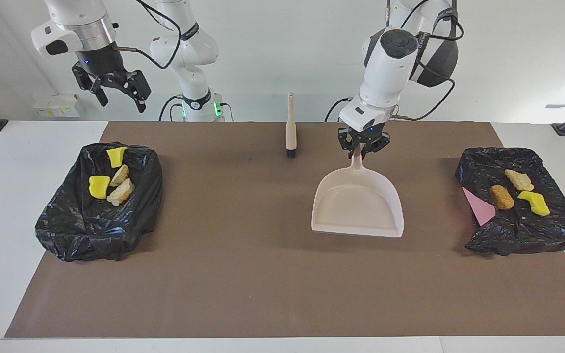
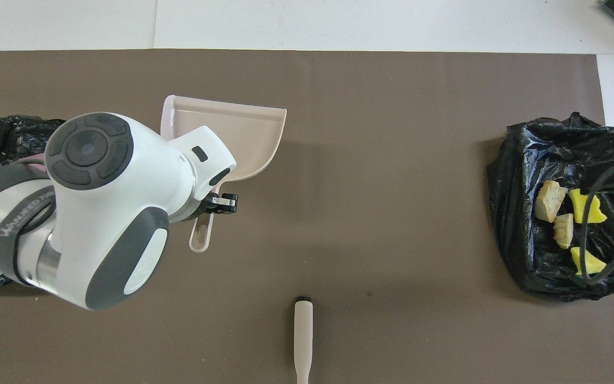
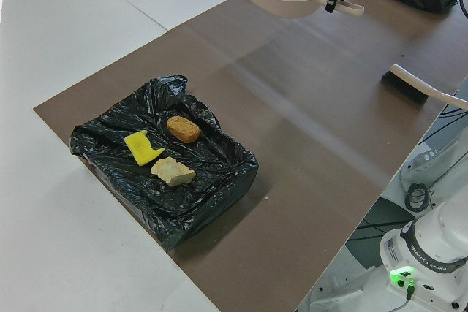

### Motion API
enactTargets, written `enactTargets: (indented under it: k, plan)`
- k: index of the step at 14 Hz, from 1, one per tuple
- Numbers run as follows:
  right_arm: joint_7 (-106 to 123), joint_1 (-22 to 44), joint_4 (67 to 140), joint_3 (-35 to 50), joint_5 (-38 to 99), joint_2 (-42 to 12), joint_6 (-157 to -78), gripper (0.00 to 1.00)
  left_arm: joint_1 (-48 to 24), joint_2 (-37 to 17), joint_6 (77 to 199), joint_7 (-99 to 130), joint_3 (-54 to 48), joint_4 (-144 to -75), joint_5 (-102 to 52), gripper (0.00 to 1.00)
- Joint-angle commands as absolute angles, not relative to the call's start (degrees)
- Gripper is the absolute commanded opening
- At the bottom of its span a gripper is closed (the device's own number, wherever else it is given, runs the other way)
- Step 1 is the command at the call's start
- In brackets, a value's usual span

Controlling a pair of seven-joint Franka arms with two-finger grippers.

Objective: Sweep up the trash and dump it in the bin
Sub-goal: 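Lower the dustpan onto the table center with the left gripper and release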

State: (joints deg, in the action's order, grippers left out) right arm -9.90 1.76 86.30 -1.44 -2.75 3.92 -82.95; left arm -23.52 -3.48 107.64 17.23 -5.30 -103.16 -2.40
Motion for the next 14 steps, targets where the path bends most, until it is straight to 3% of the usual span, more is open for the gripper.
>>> enactTargets:
  k: [1,5,13,14]
  plan:
    - [-7.1,1.3,85.8,-1.4,-1.7,4.0,-81.7,1.00,-27.1,-8.2,113.8,21.2,-4.6,-102.9,-3.4,0.00]
    - [-7.0,1.1,86.0,-1.3,-0.7,4.0,-82.1,1.00,-30.2,-14.3,122.0,24.8,-4.6,-103.2,-3.3,0.00]
    - [-6.9,1.2,86.0,-0.9,-0.4,4.1,-82.4,1.00,-32.3,-20.0,128.9,27.9,-4.7,-103.4,-3.3,0.00]
    - [-6.9,1.2,86.0,-0.9,-0.5,4.1,-82.4,1.00,-32.0,-20.1,129.1,27.3,-4.7,-103.4,-3.3,0.52]
